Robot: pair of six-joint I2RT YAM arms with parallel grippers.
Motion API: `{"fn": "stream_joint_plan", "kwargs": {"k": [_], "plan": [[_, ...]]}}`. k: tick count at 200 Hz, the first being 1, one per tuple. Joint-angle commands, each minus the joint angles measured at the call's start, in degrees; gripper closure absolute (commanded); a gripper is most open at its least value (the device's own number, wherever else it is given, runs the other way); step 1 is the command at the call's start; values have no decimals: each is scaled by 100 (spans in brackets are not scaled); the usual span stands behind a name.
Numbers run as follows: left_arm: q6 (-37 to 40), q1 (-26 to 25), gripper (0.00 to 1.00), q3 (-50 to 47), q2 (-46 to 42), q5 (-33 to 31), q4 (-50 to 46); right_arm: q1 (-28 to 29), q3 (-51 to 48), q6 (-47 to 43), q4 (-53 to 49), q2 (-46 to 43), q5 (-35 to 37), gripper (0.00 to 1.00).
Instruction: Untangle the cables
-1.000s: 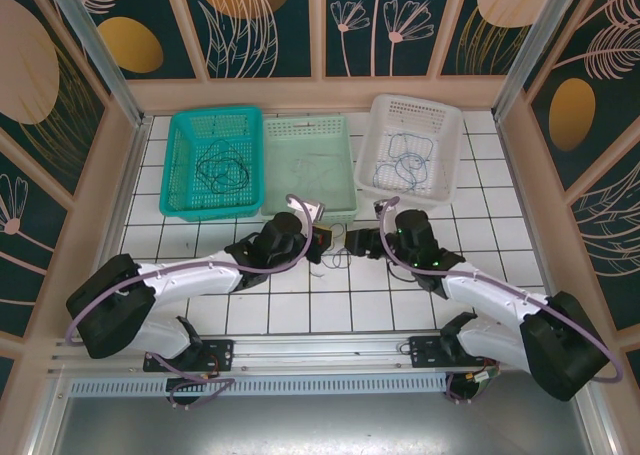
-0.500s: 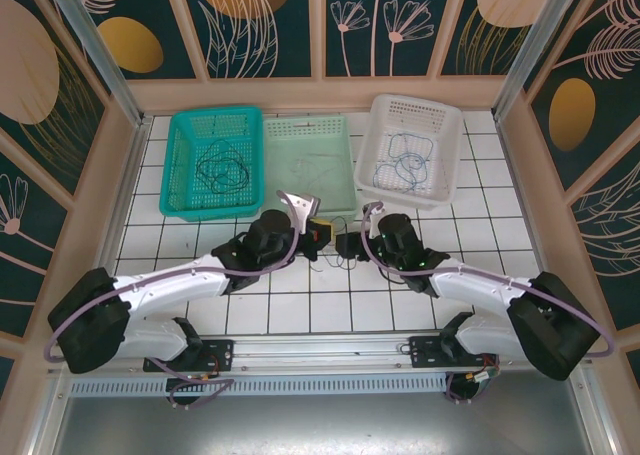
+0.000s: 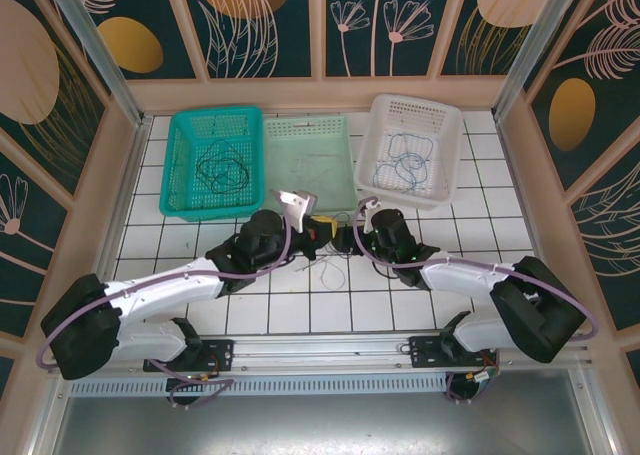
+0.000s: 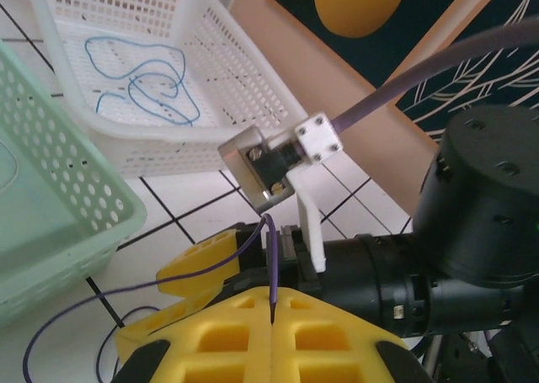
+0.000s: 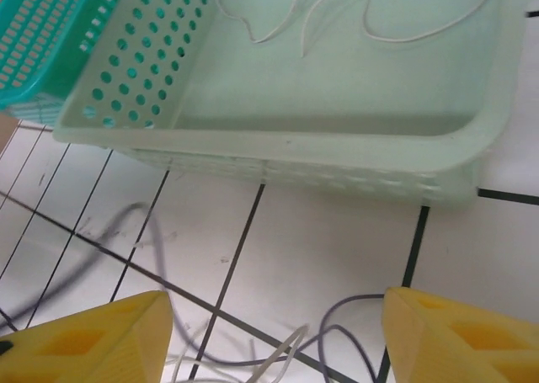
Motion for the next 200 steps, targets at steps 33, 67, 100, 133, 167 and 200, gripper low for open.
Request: {"fn": "stream_joint_plan", "kwargs": {"k": [33, 67, 100, 133, 167, 200], "plan": [[382, -39, 95, 132, -891, -558, -449, -40, -84, 126, -364, -61, 296, 39], [378, -35, 94, 58, -1146, -661, -412, -69, -212, 147, -475, -255, 406, 41], [426, -31, 94, 51, -1312, -750, -339, -121, -227, 152, -783, -378, 591, 49], [453, -33, 93, 107, -1401, -671, -253, -174, -313, 135, -768, -542, 535, 50], [453, -36, 93, 76, -1543, -687, -136, -259, -411, 113, -837, -804, 568, 60], [478, -40, 91, 23, -1674, -784, -137, -333, -557, 100, -960, -1256, 717, 61]]}}
